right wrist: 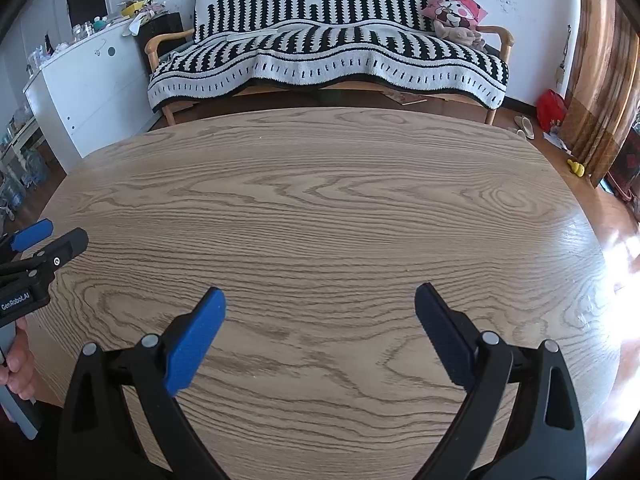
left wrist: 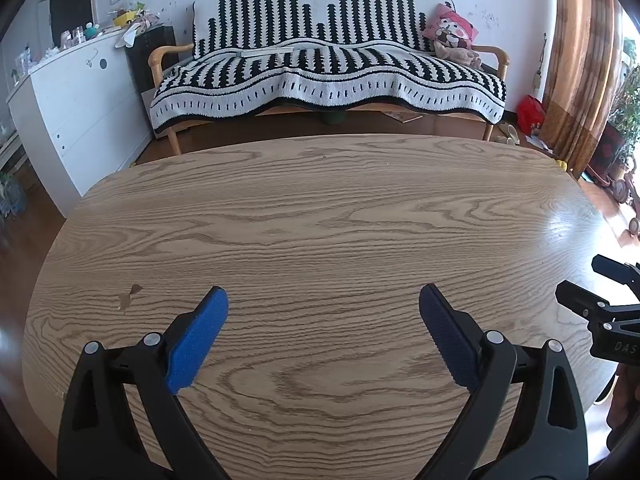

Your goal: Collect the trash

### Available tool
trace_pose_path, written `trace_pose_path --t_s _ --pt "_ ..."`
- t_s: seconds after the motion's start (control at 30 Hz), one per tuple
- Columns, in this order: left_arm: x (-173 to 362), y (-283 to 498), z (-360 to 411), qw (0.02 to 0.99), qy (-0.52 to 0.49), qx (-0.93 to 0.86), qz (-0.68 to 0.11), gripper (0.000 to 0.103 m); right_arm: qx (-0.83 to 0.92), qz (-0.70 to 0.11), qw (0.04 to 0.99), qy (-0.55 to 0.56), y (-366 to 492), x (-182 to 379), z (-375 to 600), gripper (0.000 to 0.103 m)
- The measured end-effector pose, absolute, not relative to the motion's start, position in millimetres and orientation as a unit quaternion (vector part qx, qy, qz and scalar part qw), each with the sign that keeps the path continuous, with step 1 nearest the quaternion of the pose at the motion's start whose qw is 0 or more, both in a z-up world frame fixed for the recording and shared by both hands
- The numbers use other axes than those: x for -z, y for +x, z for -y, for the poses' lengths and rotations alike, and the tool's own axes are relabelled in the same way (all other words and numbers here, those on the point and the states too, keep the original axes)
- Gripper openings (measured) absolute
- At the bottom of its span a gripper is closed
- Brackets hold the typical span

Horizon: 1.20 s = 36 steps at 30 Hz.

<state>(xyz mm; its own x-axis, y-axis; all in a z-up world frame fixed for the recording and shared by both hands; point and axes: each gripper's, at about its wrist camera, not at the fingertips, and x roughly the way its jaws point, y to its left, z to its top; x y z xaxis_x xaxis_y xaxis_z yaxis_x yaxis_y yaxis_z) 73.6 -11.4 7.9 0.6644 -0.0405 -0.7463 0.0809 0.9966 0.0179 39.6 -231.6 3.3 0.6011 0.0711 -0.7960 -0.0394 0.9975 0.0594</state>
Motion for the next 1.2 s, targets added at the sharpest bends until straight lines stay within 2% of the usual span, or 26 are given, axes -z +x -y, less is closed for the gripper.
trace_pose_path --t_s 1.2 --pt "-0.9 71.5 8.8 0.911 0.026 0.031 -0.41 0.093 -0.03 -0.443 0.896 0.019 37.9 -8.1 237.3 0.092"
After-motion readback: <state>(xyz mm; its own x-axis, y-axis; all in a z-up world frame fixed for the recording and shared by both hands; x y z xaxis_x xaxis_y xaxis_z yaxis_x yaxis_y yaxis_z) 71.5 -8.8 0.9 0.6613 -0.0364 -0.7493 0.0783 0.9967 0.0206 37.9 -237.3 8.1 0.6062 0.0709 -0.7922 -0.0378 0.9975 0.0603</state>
